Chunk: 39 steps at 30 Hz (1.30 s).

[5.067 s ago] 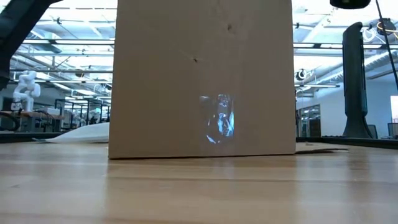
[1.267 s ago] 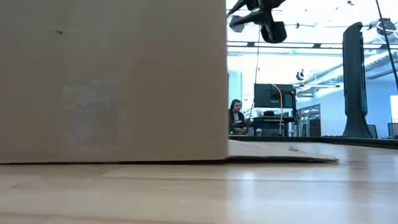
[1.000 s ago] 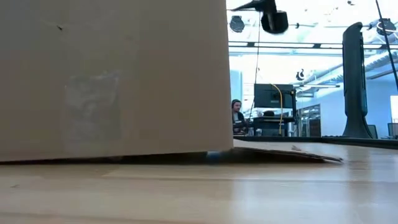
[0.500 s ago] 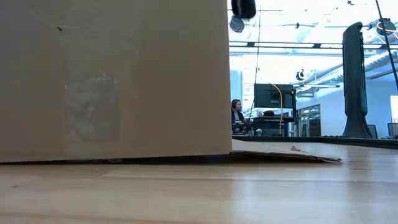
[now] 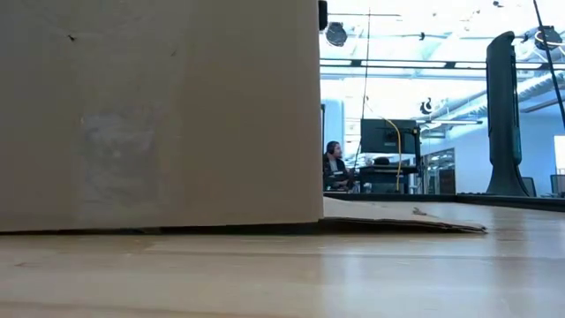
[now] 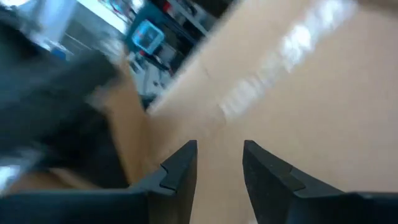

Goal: Unpack boxes
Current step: Break down box until it is fully flat

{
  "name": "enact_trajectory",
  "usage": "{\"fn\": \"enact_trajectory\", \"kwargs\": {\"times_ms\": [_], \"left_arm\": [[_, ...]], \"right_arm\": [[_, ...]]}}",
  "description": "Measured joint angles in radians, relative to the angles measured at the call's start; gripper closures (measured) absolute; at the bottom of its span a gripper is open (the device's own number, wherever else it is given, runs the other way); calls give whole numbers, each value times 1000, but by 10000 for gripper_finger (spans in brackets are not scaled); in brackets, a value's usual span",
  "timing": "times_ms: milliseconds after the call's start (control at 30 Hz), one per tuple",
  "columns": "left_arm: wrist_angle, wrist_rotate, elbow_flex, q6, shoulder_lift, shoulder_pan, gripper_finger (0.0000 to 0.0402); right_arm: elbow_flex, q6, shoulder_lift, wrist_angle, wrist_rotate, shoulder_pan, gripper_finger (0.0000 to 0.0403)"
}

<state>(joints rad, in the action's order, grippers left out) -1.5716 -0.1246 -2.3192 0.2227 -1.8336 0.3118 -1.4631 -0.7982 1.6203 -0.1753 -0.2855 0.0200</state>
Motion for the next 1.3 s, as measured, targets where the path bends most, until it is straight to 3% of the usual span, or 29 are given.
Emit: {"fn": "enact_trajectory", "kwargs": {"times_ms": [200, 500, 767, 1200, 1300], "left_arm": [[1, -1, 0, -100, -3, -4, 378], [6, 11, 0, -178, -3, -5, 261], [1, 12, 0, -274, 52, -5, 172], [69, 10, 0, -627, 228, 10, 160], [40, 94, -1, -706, 273, 10, 160]], "right_arm": [[-26, -11, 55, -114, -16, 0, 284], [-27, 10, 38, -227, 17, 15, 285], [-24, 70, -16, -360, 126, 29, 285], [-21, 105, -59, -485, 179, 63, 284], [-21, 108, -59, -484, 179, 64, 284]]}}
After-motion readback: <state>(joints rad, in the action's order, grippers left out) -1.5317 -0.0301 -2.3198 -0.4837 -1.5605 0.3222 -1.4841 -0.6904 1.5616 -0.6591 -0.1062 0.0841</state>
